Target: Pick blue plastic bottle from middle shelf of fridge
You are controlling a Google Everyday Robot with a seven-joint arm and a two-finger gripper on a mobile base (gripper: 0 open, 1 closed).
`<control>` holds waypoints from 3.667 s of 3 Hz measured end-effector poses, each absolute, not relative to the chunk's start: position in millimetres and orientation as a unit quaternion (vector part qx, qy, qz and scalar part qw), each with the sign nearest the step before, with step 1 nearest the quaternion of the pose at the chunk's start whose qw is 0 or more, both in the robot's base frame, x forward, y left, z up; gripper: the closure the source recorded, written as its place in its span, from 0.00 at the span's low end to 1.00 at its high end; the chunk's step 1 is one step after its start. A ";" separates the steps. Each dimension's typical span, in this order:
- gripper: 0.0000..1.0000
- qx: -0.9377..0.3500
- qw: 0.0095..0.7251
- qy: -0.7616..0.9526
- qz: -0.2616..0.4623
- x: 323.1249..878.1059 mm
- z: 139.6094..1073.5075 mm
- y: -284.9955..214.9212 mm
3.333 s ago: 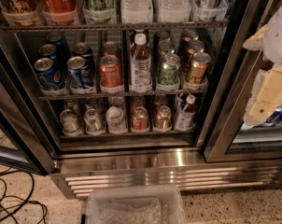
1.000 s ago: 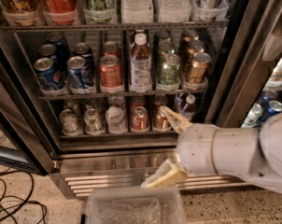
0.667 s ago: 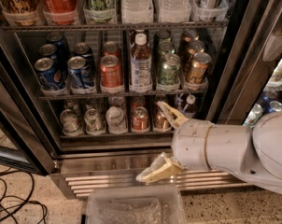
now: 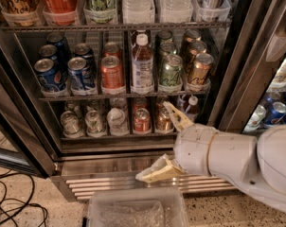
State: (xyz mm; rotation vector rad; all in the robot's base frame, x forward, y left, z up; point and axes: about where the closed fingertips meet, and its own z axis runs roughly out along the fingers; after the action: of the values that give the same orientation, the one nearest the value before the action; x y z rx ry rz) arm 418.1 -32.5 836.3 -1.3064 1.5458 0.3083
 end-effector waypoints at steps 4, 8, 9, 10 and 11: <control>0.00 -0.349 0.659 0.665 0.030 450.6 790.1 -79.7; 0.14 -0.315 0.752 0.577 0.049 493.7 860.8 95.9; 0.14 -0.252 0.769 0.587 0.011 507.1 869.6 77.0; 0.18 -0.189 0.771 0.607 -0.028 517.2 869.3 46.7; 0.18 -0.140 0.765 0.626 -0.052 519.8 865.2 19.6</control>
Offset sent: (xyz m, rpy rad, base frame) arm 0.0523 0.0358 0.0057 0.3028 -0.3529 -0.4603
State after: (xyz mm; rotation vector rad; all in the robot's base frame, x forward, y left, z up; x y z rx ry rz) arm 519.8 19.6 865.2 -0.3051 1.3599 -0.1125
